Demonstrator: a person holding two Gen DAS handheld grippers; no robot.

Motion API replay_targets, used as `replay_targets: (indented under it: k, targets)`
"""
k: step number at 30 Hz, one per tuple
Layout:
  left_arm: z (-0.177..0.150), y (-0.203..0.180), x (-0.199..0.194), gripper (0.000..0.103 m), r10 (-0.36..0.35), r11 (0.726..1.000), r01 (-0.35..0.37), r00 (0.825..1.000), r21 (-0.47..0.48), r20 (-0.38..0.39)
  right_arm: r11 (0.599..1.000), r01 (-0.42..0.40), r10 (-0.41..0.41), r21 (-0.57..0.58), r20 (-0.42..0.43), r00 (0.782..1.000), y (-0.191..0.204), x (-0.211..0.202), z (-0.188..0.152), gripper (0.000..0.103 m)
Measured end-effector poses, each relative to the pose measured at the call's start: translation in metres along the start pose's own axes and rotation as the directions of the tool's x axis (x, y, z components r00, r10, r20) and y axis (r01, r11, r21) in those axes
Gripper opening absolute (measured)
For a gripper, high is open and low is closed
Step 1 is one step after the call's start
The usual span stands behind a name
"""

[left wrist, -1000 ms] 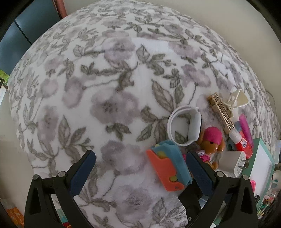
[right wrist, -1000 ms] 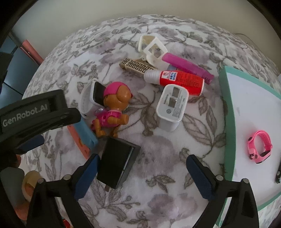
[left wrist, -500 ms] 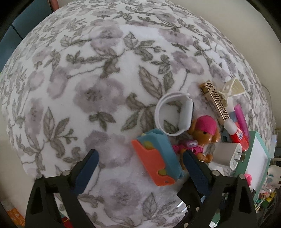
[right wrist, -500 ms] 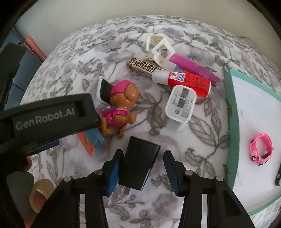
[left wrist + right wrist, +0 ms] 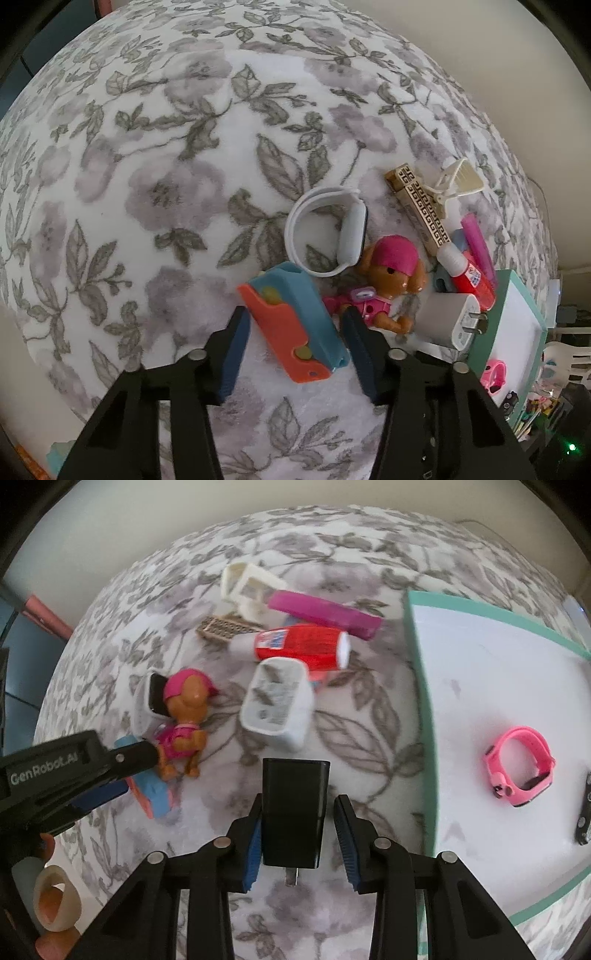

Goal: Organize rigid objects
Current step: 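Grasp the black charger with the right tool while the left tool grasps the orange-blue toy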

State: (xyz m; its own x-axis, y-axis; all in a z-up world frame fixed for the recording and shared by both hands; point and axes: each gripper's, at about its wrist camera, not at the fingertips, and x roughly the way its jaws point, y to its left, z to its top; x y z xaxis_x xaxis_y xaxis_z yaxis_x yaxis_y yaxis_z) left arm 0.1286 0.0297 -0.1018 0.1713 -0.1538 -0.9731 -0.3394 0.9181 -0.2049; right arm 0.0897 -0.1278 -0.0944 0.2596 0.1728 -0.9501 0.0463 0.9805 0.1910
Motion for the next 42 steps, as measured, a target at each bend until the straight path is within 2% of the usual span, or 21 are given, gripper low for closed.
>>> replay_targets:
  k: [14,17,26,35,40,42]
  targets:
    - [0.002,0.012,-0.007,0.046,-0.009,1.0,0.009,1.0,-0.014,0.005,0.999,-0.008,0.009,0.037,-0.025,1.0,-0.017,0.002,-0.002,0.038]
    - [0.0,0.017,-0.011,0.045,-0.006,1.0,0.006,1.0,-0.019,0.009,1.0,0.006,-0.005,0.022,-0.029,1.0,-0.018,0.002,-0.003,0.033]
    - [-0.003,0.018,-0.02,0.043,0.008,1.0,-0.007,1.0,-0.021,0.029,1.0,0.015,-0.016,-0.022,-0.027,1.0,-0.018,0.001,-0.006,0.03]
    - [-0.005,0.016,-0.03,0.042,0.021,1.0,-0.02,0.998,-0.024,0.059,1.0,-0.02,0.02,0.019,-0.015,1.0,-0.028,-0.01,-0.002,0.03]
    - [-0.007,0.016,-0.037,0.041,0.023,0.999,-0.022,0.997,-0.026,0.077,0.998,-0.043,0.043,0.042,0.019,0.999,-0.035,-0.024,0.0,0.03]
    - [-0.007,0.015,-0.04,0.018,0.023,0.999,-0.02,0.996,-0.027,0.088,0.998,-0.05,0.048,0.047,0.037,0.998,-0.036,-0.029,0.002,0.03]
